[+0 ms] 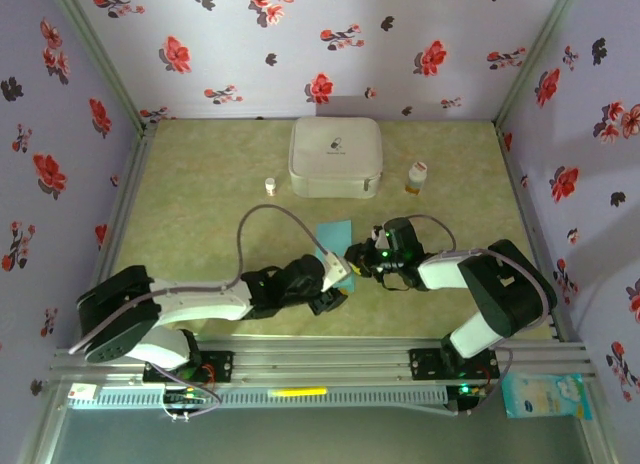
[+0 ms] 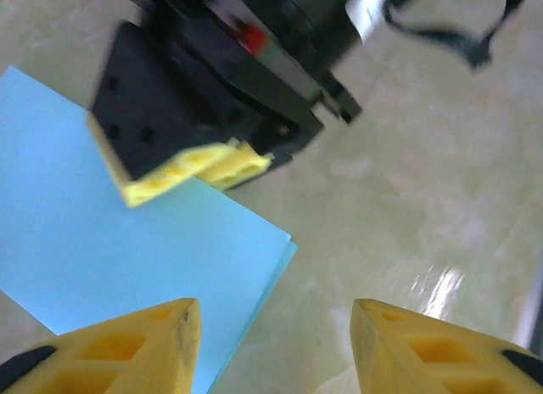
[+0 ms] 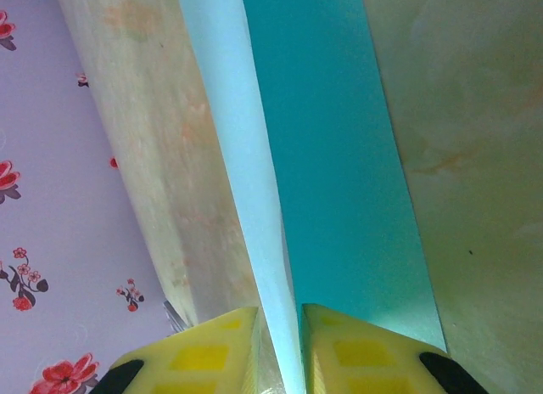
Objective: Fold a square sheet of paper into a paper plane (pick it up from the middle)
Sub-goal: Fold the triangle a second time at the center of the table.
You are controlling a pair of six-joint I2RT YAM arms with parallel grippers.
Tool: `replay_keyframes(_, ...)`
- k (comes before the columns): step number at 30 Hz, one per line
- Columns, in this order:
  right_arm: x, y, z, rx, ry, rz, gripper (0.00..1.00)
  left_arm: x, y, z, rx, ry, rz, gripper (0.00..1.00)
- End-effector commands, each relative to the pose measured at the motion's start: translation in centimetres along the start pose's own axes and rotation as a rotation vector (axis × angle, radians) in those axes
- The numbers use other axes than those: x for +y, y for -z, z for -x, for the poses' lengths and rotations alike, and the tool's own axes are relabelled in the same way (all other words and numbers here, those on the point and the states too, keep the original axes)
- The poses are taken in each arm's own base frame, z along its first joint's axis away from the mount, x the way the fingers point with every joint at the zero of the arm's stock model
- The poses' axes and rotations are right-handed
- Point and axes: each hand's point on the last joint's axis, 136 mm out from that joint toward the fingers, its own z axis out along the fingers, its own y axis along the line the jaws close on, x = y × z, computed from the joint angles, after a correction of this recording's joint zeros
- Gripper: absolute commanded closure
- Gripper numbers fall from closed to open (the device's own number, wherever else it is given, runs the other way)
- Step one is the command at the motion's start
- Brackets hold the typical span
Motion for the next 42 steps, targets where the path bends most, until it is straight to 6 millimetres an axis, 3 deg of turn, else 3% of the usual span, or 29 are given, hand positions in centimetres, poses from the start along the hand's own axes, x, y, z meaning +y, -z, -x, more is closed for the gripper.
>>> replay_keyframes(1,0.7,-0.1,0.0,0.012,0.014,0.006,0.8,0.9,-0.9,0.8,-0.001,-0.188,0.149,0.49)
replay_keyframes(10,0.6,0.0,0.0,0.009,0.014,-0.003,0.8,1.0,-2.5,1.2,-0.036,-0.228,0.279,0.39)
replay_keyframes(25,0.7,0.0,0.0,0.008,0.014,0.003,0.8,1.9,-4.5,1.2,-0.027,-0.263,0.373,0.48)
replay_keyframes(32,0.5,0.1,-0.1,0.006,0.012,-0.002,0.8,1.8,-4.9,1.1,-0.018,-0.275,0.37,0.57)
replay_keyframes(42,0.5,0.3,0.0,-0.004,0.018,-0.009,0.8,1.8,-4.6,0.9,-0.004,-0.266,0.37,0.89)
